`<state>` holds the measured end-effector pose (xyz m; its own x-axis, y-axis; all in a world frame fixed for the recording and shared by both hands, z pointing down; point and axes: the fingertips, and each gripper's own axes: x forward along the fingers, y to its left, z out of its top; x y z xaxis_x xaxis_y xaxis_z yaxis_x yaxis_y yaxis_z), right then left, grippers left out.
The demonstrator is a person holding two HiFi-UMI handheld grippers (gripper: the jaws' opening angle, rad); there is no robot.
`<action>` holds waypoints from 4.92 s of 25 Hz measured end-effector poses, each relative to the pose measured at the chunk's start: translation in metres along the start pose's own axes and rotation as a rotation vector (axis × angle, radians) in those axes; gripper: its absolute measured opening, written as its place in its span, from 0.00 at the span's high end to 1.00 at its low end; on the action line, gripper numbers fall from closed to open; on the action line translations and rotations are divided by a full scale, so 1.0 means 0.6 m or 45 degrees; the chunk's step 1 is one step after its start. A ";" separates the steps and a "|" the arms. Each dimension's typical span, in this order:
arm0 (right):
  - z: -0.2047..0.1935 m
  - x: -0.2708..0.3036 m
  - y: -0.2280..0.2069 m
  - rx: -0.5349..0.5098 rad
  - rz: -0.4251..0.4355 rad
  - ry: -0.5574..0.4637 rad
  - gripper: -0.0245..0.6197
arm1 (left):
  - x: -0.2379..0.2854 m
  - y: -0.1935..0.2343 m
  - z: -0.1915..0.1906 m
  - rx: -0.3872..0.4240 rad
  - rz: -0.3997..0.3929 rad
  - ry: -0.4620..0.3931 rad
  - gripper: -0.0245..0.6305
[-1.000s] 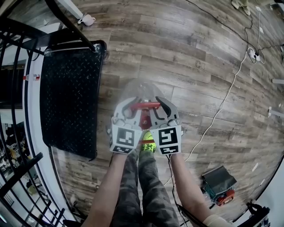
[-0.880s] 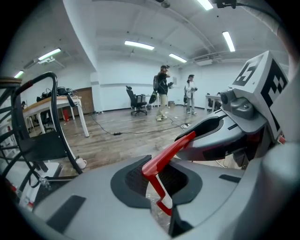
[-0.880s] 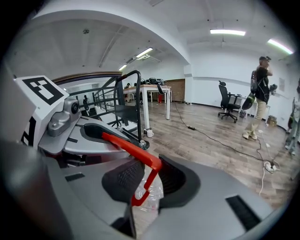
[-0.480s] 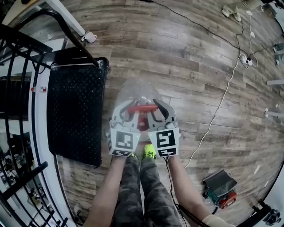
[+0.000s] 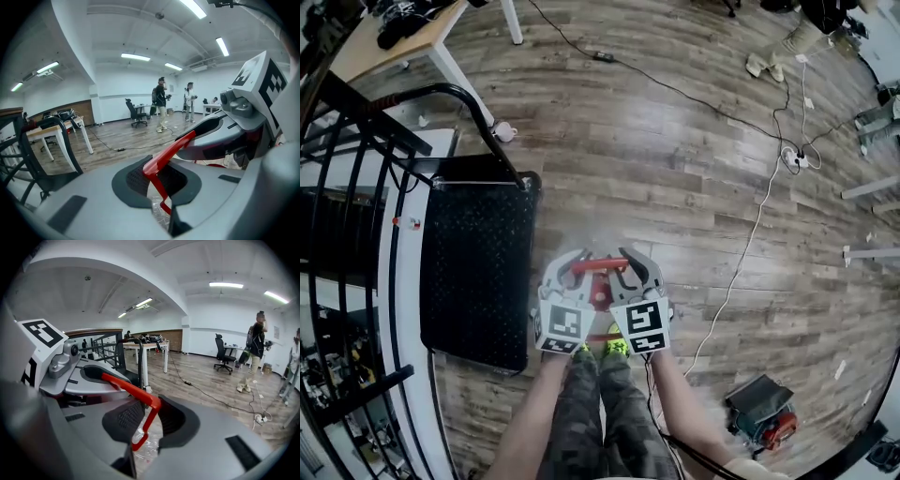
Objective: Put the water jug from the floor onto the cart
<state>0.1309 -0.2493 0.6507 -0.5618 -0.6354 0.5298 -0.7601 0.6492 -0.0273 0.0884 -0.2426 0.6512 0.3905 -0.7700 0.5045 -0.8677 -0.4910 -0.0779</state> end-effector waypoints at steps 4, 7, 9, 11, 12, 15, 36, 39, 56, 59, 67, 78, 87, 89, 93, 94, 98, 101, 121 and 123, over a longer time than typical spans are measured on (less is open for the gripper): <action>0.056 -0.057 0.017 -0.005 0.000 -0.012 0.82 | -0.058 -0.007 0.059 0.015 -0.006 -0.007 0.91; 0.099 -0.087 0.031 -0.008 -0.001 -0.029 0.82 | -0.096 0.000 0.097 0.020 0.011 -0.018 0.91; 0.128 -0.104 0.038 -0.017 0.000 -0.049 0.82 | -0.117 0.006 0.123 0.026 0.026 -0.031 0.91; 0.154 -0.120 0.040 -0.029 0.002 -0.072 0.82 | -0.133 0.009 0.149 0.034 0.035 -0.048 0.91; 0.167 -0.127 0.039 -0.033 0.003 -0.084 0.82 | -0.140 0.010 0.161 0.038 0.038 -0.058 0.91; 0.202 -0.147 0.039 -0.044 0.003 -0.112 0.82 | -0.157 0.014 0.196 0.047 0.052 -0.077 0.91; 0.382 -0.257 0.077 -0.133 -0.036 -0.223 0.82 | -0.289 0.041 0.361 0.080 0.072 -0.183 0.91; 0.389 -0.256 0.088 -0.137 -0.038 -0.222 0.82 | -0.299 0.051 0.363 0.087 0.073 -0.187 0.91; 0.446 -0.183 0.164 -0.216 0.096 -0.252 0.82 | -0.337 0.158 0.341 0.019 0.197 -0.198 0.91; 0.468 -0.148 0.176 -0.232 0.164 -0.264 0.83 | -0.335 0.198 0.340 0.009 0.265 -0.171 0.91; 0.514 -0.035 0.164 -0.277 0.335 -0.258 0.83 | -0.284 0.300 0.340 -0.033 0.442 -0.114 0.91; 0.554 0.055 0.146 -0.380 0.566 -0.266 0.83 | -0.234 0.372 0.341 -0.152 0.661 -0.068 0.91; 0.561 0.104 0.168 -0.414 0.746 -0.248 0.83 | -0.232 0.411 0.321 -0.211 0.815 -0.008 0.91; 0.562 0.113 0.180 -0.426 0.781 -0.243 0.83 | -0.237 0.420 0.310 -0.234 0.844 0.004 0.92; 0.562 0.123 0.214 -0.467 0.852 -0.240 0.83 | -0.258 0.436 0.285 -0.288 0.902 0.018 0.91; 0.562 0.125 0.225 -0.477 0.868 -0.240 0.83 | -0.266 0.441 0.278 -0.298 0.917 0.019 0.92; 0.562 0.132 0.274 -0.516 0.926 -0.242 0.83 | -0.302 0.460 0.254 -0.341 0.975 0.019 0.91; 0.560 0.139 0.305 -0.535 0.957 -0.235 0.83 | -0.324 0.471 0.233 -0.365 1.003 0.026 0.92; 0.588 0.260 0.501 -0.609 0.974 -0.152 0.83 | -0.422 0.642 0.116 -0.464 1.000 0.008 0.92; 0.588 0.277 0.516 -0.612 0.967 -0.140 0.83 | -0.425 0.660 0.105 -0.468 0.994 -0.004 0.92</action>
<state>-0.3131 -0.3013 0.4311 -0.9033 0.0146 0.4287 0.0323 0.9989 0.0340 -0.3356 -0.2661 0.4377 -0.3588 -0.8336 0.4199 -0.9323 0.3418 -0.1182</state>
